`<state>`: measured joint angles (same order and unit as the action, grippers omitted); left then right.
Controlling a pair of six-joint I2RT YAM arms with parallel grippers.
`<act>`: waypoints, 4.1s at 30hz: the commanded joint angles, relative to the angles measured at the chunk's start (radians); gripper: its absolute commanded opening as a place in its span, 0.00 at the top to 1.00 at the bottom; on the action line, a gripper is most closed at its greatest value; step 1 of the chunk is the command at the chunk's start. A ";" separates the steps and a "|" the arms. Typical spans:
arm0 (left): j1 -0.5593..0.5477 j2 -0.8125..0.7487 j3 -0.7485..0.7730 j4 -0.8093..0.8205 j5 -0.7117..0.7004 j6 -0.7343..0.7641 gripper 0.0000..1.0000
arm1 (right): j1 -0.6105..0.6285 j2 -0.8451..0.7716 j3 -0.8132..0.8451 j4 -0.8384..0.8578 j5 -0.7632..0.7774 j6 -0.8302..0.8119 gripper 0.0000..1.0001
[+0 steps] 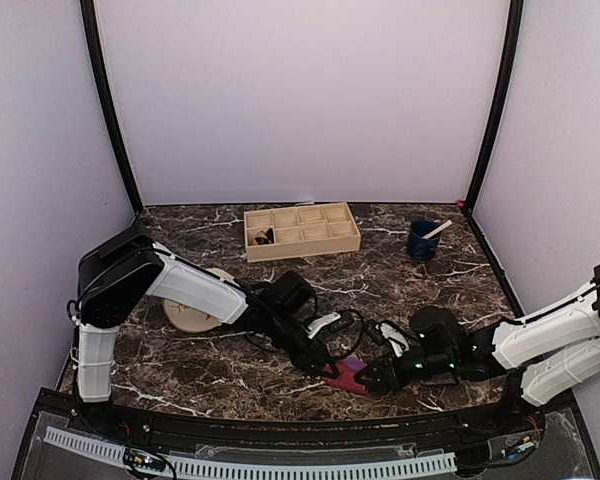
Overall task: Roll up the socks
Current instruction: Roll the sock at the center of the board.
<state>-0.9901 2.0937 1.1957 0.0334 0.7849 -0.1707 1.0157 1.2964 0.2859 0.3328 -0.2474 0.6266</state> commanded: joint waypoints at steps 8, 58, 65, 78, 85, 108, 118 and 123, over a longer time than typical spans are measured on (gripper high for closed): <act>0.007 -0.003 0.033 -0.108 -0.004 -0.010 1.00 | 0.124 -0.094 0.071 -0.184 0.257 -0.051 0.57; -0.001 0.072 0.145 -0.246 0.094 0.072 1.00 | 0.479 0.451 0.569 -0.792 0.731 -0.124 0.61; 0.006 0.070 0.143 -0.241 0.085 0.062 0.91 | 0.446 0.423 0.529 -0.748 0.635 -0.105 0.77; 0.076 -0.056 0.020 -0.026 -0.022 -0.114 0.57 | 0.349 0.266 0.380 -0.516 0.426 -0.053 0.84; 0.108 -0.138 -0.062 0.061 -0.123 -0.200 0.57 | 0.284 0.196 0.273 -0.317 0.305 0.022 0.84; 0.109 -0.300 -0.279 0.213 -0.096 -0.397 0.54 | 0.013 0.336 0.123 0.362 -0.078 0.288 0.85; 0.090 -0.296 -0.285 0.193 -0.141 -0.453 0.50 | -0.018 0.511 0.193 0.546 -0.162 0.352 0.85; 0.090 -0.338 -0.292 0.096 -0.218 -0.471 0.47 | -0.022 0.515 0.204 0.553 -0.156 0.350 0.86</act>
<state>-0.8959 1.8290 0.9226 0.2176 0.6277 -0.6163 1.0039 1.8027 0.4725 0.8356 -0.3931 0.9634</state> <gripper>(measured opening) 0.516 0.149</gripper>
